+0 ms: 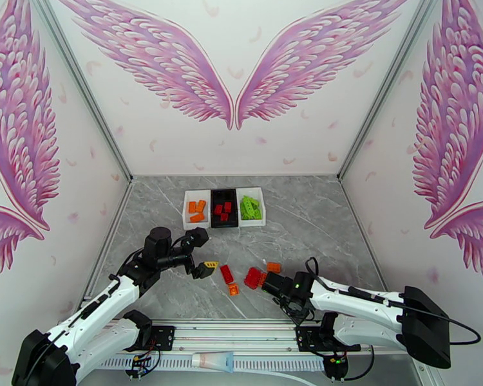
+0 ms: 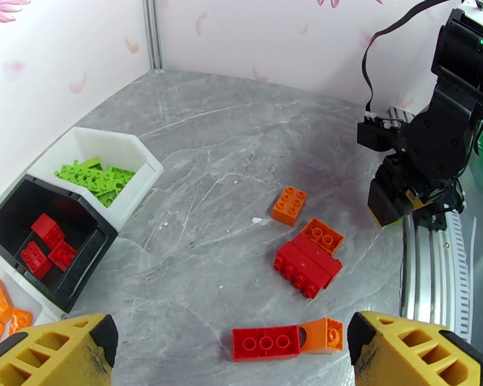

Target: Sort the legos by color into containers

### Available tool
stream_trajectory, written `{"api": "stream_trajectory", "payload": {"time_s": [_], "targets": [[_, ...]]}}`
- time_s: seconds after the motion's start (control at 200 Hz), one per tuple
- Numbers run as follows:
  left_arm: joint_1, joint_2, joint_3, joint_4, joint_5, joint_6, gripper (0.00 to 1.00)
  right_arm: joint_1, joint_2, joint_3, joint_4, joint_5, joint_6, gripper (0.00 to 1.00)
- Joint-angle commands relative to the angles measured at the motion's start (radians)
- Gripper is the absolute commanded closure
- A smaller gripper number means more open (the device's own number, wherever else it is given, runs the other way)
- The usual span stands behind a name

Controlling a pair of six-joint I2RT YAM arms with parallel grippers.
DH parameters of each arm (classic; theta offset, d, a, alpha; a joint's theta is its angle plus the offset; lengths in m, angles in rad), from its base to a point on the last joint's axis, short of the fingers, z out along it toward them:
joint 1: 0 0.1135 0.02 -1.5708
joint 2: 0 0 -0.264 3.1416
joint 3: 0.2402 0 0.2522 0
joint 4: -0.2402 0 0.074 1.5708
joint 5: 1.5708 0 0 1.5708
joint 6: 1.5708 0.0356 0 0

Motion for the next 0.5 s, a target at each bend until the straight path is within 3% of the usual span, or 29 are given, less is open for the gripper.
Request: {"api": "stream_trajectory", "payload": {"time_s": [0.0, 0.495], "targets": [[0.006, 0.012, -0.011, 0.017, 0.005, 0.016, 0.01, -0.019, -0.012, -0.014, 0.011, 0.037, 0.002, 0.44], [0.008, 0.012, -0.022, 0.007, 0.014, 0.019, 0.01, -0.064, -0.025, -0.018, 0.017, 0.058, -0.044, 0.65]]}}
